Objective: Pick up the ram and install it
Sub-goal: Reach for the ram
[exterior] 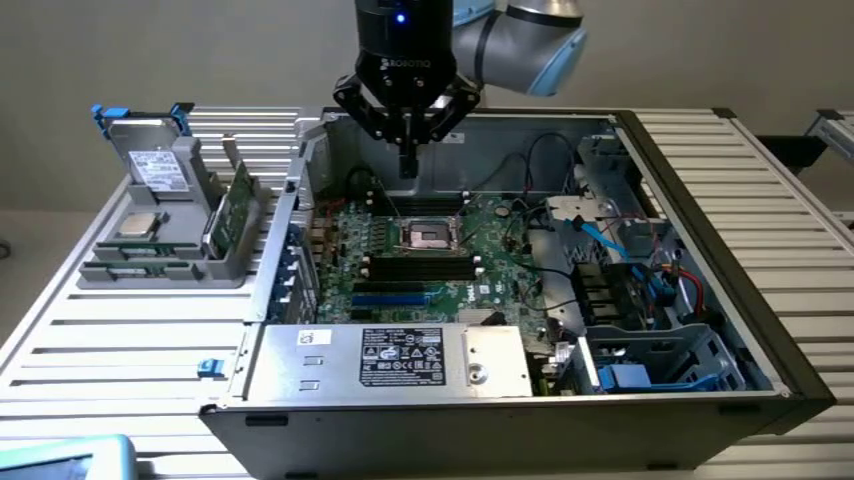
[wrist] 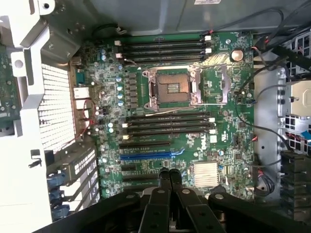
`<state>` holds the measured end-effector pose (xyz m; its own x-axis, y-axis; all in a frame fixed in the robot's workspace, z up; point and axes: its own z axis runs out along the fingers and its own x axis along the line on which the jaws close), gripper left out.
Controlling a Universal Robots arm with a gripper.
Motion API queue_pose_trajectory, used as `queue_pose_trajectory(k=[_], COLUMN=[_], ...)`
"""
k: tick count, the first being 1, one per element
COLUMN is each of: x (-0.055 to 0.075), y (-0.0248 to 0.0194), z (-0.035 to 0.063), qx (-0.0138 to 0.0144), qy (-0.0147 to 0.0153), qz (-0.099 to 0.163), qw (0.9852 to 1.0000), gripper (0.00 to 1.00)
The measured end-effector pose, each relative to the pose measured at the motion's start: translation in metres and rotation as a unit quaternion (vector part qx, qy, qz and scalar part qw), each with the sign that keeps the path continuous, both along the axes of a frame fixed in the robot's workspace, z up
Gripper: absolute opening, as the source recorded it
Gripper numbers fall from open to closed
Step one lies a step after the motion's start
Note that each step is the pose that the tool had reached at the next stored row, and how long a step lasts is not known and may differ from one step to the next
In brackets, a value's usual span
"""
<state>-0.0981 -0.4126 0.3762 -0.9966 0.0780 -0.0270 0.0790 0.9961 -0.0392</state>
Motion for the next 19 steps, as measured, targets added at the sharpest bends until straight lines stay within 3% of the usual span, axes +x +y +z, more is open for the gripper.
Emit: queue_pose_trajectory(k=[19], x=[-0.085], y=[0.0000], z=[0.0003], qx=[0.0000], qy=[-0.0003], qz=[0.000], qw=[1.0000], gripper=[0.11])
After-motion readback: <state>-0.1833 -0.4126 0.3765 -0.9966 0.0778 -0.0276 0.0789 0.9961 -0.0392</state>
